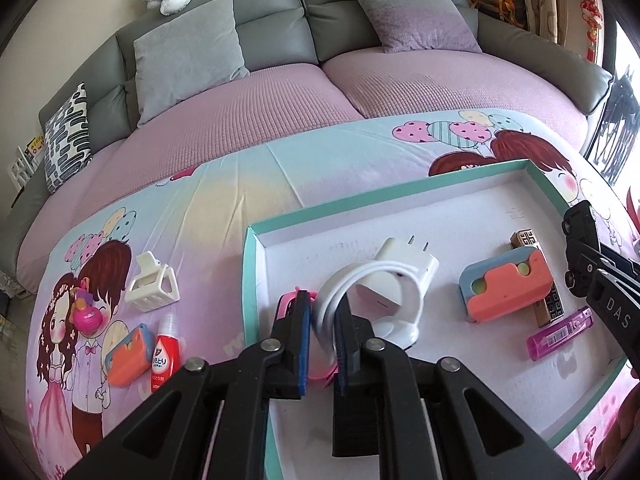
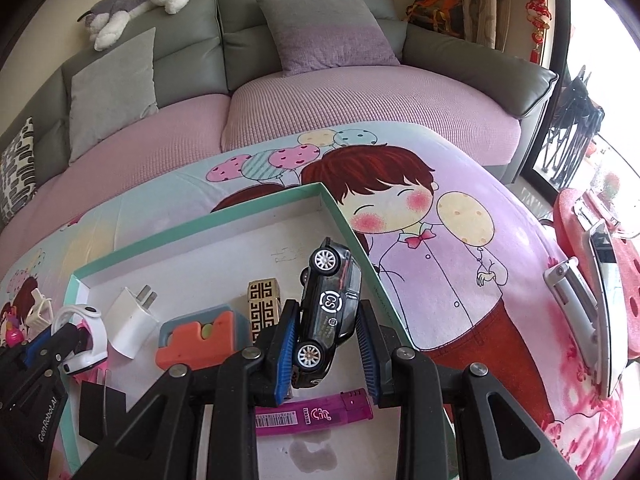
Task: Organize rigid objects
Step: 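Lower both items into the tray and open both tools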
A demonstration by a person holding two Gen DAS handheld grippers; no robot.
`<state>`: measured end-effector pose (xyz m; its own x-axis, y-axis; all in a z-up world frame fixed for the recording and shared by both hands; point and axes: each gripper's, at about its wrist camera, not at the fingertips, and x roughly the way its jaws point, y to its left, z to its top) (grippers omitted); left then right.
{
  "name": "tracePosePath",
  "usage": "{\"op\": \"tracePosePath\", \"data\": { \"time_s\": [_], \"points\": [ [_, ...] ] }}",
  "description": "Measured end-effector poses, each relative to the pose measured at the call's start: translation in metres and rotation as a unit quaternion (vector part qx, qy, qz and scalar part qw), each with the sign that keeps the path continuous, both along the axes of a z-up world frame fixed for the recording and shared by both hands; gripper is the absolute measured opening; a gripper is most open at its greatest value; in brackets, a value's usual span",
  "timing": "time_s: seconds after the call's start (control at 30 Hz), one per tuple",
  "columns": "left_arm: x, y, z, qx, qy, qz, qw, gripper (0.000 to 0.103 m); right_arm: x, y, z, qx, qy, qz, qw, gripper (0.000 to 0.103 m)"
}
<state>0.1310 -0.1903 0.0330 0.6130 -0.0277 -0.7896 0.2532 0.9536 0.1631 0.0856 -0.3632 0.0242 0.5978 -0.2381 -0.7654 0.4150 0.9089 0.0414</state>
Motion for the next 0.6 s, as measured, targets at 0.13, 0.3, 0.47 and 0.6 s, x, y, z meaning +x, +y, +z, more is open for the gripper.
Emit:
{"op": "tracePosePath", "data": {
  "time_s": [0.13,0.3,0.47,0.6],
  "points": [
    [0.000,0.001,0.001,0.000,0.001,0.004,1.0000,0.058,0.002,0.001,-0.001,-0.003,0.007,0.001,1.000,0.032],
    [0.000,0.003,0.003,0.001,-0.001,0.007,1.0000,0.059,0.002,0.003,0.000,-0.006,0.008,0.002,1.000,0.032],
    [0.001,0.007,0.005,0.000,-0.003,0.017,0.9999,0.064,0.000,0.002,0.005,-0.016,0.002,-0.008,1.000,0.043],
    [0.004,0.015,0.006,-0.001,-0.005,0.033,0.9994,0.071,-0.001,0.003,0.010,-0.015,-0.009,-0.005,1.000,0.055]
  ]
}}
